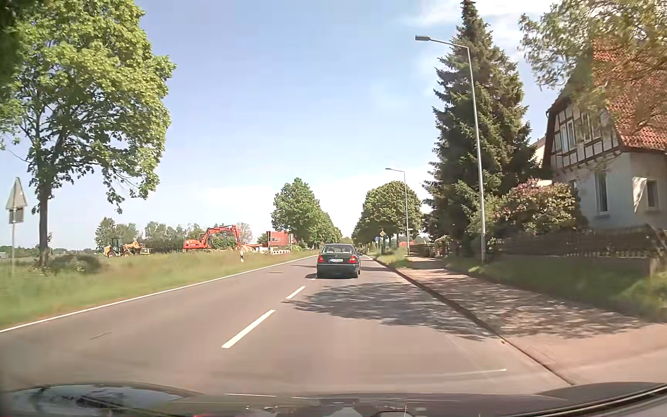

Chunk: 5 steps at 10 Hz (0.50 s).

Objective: Follow the waypoints while adhering to traffic rules and regulations

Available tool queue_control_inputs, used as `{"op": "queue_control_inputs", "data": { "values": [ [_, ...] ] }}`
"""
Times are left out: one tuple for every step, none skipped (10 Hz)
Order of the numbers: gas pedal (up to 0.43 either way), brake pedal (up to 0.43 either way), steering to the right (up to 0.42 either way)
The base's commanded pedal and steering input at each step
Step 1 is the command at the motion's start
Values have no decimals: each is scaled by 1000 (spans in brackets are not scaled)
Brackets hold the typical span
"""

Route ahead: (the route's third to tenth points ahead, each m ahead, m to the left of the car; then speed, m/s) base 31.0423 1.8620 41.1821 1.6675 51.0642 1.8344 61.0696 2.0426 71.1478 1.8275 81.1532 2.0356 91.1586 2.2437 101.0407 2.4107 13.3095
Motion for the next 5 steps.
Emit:
{"op": "queue_control_inputs", "data": {
  "values": [
    [287,0,0],
    [287,0,0],
    [287,0,0],
    [287,0,0],
    [287,0,0]
  ]
}}
